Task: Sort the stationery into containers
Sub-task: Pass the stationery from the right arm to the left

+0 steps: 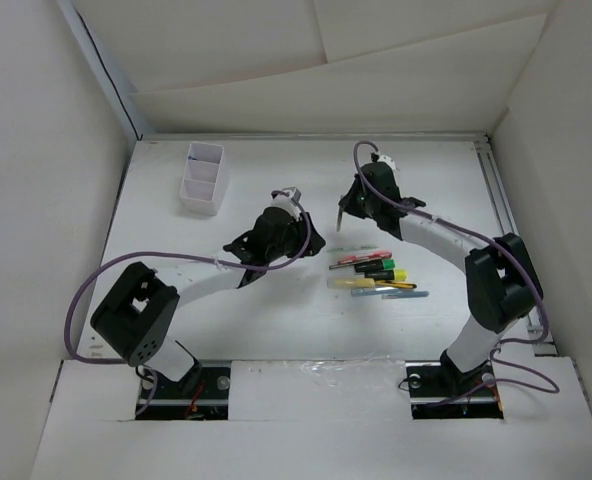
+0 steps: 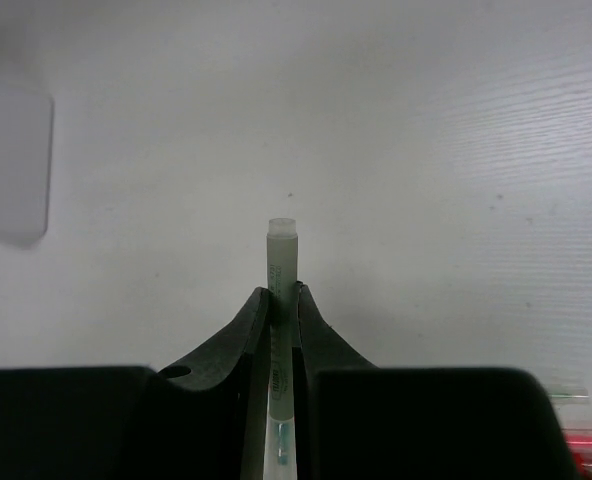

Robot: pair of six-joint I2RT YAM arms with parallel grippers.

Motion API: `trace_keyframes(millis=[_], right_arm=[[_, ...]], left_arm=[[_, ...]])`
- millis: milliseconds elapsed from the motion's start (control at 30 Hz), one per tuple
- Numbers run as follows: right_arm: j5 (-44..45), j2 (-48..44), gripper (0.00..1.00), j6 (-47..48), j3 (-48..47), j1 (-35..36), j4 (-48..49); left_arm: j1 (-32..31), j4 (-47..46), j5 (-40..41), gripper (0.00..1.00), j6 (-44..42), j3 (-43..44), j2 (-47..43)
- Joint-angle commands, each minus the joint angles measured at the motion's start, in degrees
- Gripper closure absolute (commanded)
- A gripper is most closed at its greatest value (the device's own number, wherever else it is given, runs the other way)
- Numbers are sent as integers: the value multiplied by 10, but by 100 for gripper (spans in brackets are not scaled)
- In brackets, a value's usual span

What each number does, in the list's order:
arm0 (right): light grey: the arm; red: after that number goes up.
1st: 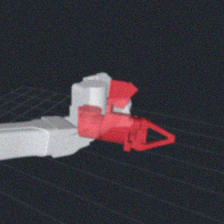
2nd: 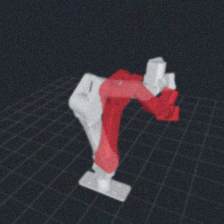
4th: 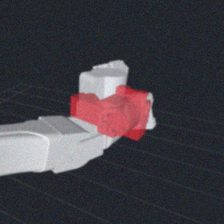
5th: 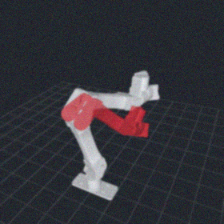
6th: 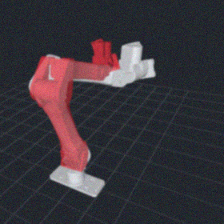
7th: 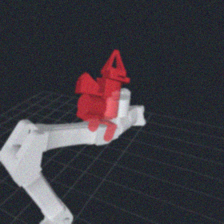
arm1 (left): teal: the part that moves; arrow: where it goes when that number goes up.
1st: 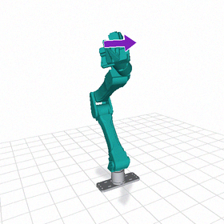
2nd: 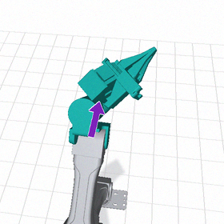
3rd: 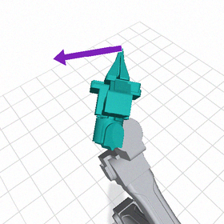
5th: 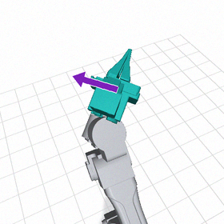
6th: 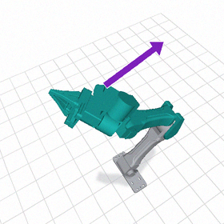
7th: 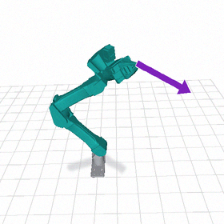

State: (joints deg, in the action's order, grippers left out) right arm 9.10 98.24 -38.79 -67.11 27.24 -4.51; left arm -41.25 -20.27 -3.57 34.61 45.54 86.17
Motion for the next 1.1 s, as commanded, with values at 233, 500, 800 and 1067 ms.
trace_keyframes(millis=[233, 500, 800, 1067], right_arm=[[-85, -50, 100, 10, 9, 37, 38], [-130, -50, 100, 5, 15, 47, 67], [-147, -67, 100, -1, 26, 53, 78], [-161, -104, 100, 34, 74, 53, 107]], left_arm=[[0, -27, -37, 58, -15, 42, -6], [0, -43, -44, 59, -3, 42, 5], [0, -38, -7, 67, -3, 37, 0], [0, -50, -52, 59, 10, 37, 0]])
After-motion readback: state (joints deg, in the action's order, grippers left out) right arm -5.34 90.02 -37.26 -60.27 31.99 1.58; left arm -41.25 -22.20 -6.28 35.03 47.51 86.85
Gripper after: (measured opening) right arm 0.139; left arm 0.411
